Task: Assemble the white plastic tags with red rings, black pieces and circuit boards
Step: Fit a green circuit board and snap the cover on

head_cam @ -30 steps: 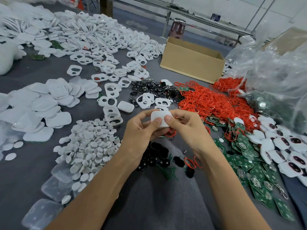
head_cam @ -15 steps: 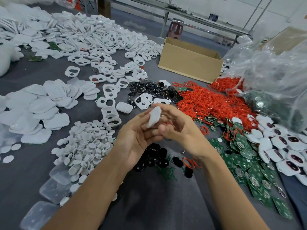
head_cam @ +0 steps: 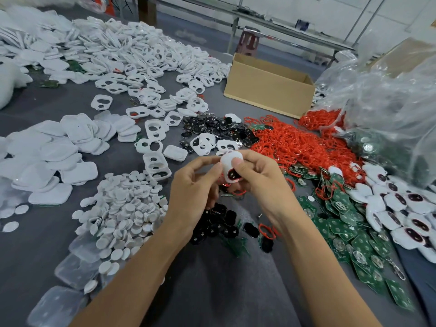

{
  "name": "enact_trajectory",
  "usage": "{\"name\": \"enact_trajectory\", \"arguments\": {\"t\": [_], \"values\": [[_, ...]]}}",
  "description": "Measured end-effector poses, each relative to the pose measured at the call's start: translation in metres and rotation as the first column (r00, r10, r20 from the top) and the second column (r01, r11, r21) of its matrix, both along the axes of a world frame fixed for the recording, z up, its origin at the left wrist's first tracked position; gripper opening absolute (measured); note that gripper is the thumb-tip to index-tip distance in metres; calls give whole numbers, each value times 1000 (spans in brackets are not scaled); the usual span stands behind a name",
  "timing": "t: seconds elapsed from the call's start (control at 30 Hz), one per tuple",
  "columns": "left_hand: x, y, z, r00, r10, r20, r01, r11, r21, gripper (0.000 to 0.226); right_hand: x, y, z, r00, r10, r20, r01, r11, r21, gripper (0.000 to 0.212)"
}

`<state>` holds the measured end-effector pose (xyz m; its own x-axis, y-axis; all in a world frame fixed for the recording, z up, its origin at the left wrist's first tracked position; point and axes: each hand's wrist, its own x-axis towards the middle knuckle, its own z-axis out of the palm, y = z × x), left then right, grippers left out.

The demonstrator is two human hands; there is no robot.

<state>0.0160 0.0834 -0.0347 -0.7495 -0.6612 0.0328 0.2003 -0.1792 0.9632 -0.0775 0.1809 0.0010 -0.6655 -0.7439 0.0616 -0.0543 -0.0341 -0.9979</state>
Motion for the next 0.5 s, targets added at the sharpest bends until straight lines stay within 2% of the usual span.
{"name": "enact_trajectory", "arguments": {"t": [0.1, 0.23, 0.33, 0.5], "values": [[0, -1, 0, 998, 64, -6, -65, 996, -63, 8, -1, 1, 2, 995, 68, -73, -59, 992, 109, 24], [0, -1, 0, 996, 92, 11, -91, 993, -76, 8, -1, 1, 1, 992, 88, -86, -76, 987, 138, 30], [-1, -1, 0, 992, 121, 20, -120, 991, -53, 11, -2, 2, -2, 998, 24, -58, -20, 997, 75, 39], [0, -2, 0, 997, 60, 50, -59, 998, -36, 9, -5, 0, -3, 996, -71, -53, 69, 997, -35, 26]]}}
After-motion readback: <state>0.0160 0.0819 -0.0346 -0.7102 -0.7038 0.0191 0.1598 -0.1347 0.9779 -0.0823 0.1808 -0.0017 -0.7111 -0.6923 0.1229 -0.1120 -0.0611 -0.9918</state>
